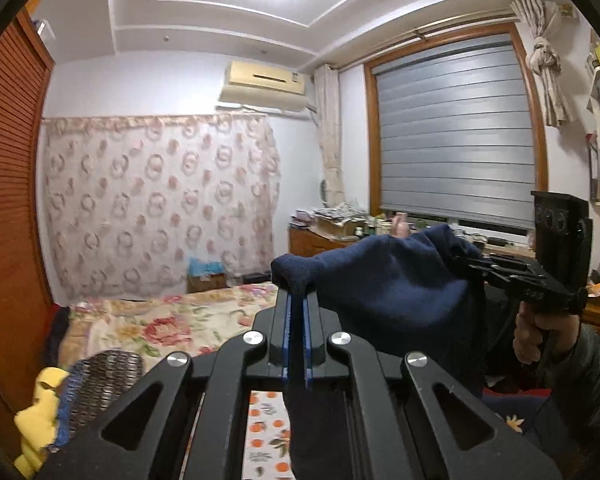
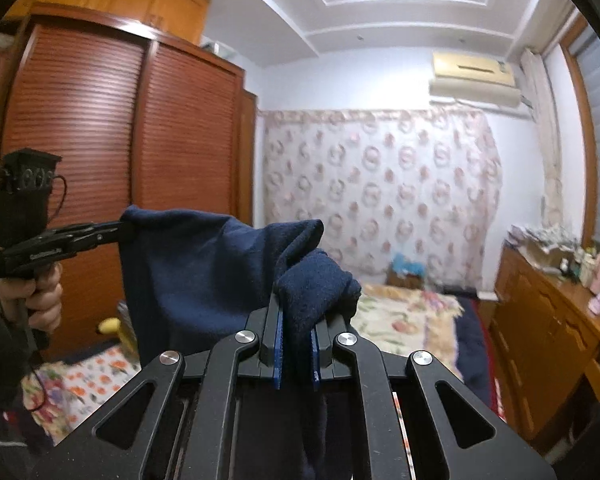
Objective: Fold small clothes
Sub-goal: 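Lift the navy shirt high with both grippers and shake it out, then lower the shirt flat onto the sheet and open both grippers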
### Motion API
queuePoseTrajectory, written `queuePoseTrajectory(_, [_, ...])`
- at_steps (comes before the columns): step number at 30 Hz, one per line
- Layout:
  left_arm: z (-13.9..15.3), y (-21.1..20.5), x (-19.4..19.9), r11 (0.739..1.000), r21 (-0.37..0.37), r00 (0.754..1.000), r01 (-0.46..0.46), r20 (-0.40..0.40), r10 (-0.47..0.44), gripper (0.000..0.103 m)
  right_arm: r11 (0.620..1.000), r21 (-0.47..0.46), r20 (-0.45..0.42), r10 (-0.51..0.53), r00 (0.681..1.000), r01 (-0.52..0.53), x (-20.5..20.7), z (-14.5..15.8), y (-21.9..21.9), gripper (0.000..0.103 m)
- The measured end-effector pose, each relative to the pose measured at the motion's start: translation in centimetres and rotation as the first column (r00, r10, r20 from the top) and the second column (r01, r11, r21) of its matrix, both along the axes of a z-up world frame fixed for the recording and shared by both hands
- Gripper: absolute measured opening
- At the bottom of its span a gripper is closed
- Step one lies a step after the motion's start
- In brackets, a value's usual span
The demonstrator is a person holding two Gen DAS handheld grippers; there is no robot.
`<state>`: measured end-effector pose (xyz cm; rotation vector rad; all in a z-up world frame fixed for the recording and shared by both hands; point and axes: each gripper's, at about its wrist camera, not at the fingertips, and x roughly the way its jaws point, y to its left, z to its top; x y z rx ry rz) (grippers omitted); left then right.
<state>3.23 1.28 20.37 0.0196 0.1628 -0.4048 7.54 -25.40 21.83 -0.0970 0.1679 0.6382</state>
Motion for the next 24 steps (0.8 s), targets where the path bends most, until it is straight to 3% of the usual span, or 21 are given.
queuePoseTrajectory(4, [-0.7,2.1,1.7,0.998,0.016,0.998,-0.056,-0.022,0.056,0.002,0.998,0.007,-0.022,0.056,0.998,-0.056,0.9,0.5,1.8,0.007])
queuePoseTrajectory(8, [-3.9,2.5,7.9,0.986,0.088,0.988,-0.138,-0.059,0.143,0.007,0.999,-0.016,-0.103,0.045,0.994,-0.047,5.8,-1.2,4.4,0.008])
queuePoseTrajectory(10, [-7.3,2.6,13.4,0.966,0.164,0.966,-0.200,-0.132,0.223,0.011,0.997,-0.080,-0.158,-0.031,0.987,0.018,11.0,-3.5,6.3,0.009])
queuePoseTrajectory(12, [-10.7,3.7,17.9,0.948,0.204,0.930,-0.243,-0.229,0.288,0.011,0.976,-0.200,-0.216,-0.129,0.968,0.085,16.3,-6.7,8.5,0.016])
queuePoseTrajectory(14, [-13.0,4.5,19.7,0.950,0.201,0.919,-0.240,-0.267,0.289,0.011,0.932,-0.333,-0.264,-0.238,0.935,0.144,21.0,-10.7,10.0,0.022])
queuePoseTrajectory(16, [-15.3,4.7,20.7,0.954,0.213,0.910,-0.213,-0.311,0.273,0.013,0.902,-0.411,-0.355,-0.289,0.889,0.129,24.7,-14.9,10.2,0.022])
queuePoseTrajectory(17, [-16.2,4.5,21.1,0.957,0.211,0.907,-0.202,-0.329,0.264,0.017,0.893,-0.428,-0.359,-0.306,0.882,0.136,25.3,-16.2,9.8,0.026])
queuePoseTrajectory(18, [-17.3,4.6,21.3,0.960,0.206,0.901,-0.188,-0.354,0.252,0.028,0.881,-0.449,-0.352,-0.326,0.877,0.147,25.8,-17.5,9.6,0.031])
queuePoseTrajectory(19, [-18.1,4.5,21.3,0.962,0.205,0.897,-0.179,-0.367,0.245,0.035,0.877,-0.463,-0.376,-0.329,0.866,0.133,26.3,-18.8,9.3,0.042])
queuePoseTrajectory(20, [-18.6,4.2,21.4,0.964,0.207,0.895,-0.169,-0.379,0.238,0.037,0.878,-0.463,-0.400,-0.331,0.855,0.123,26.5,-19.5,9.0,0.047])
queuePoseTrajectory(24, [-20.6,2.7,21.1,0.968,0.216,0.883,-0.127,-0.420,0.209,0.037,0.885,-0.451,-0.434,-0.330,0.838,0.115,25.6,-21.3,7.4,0.047])
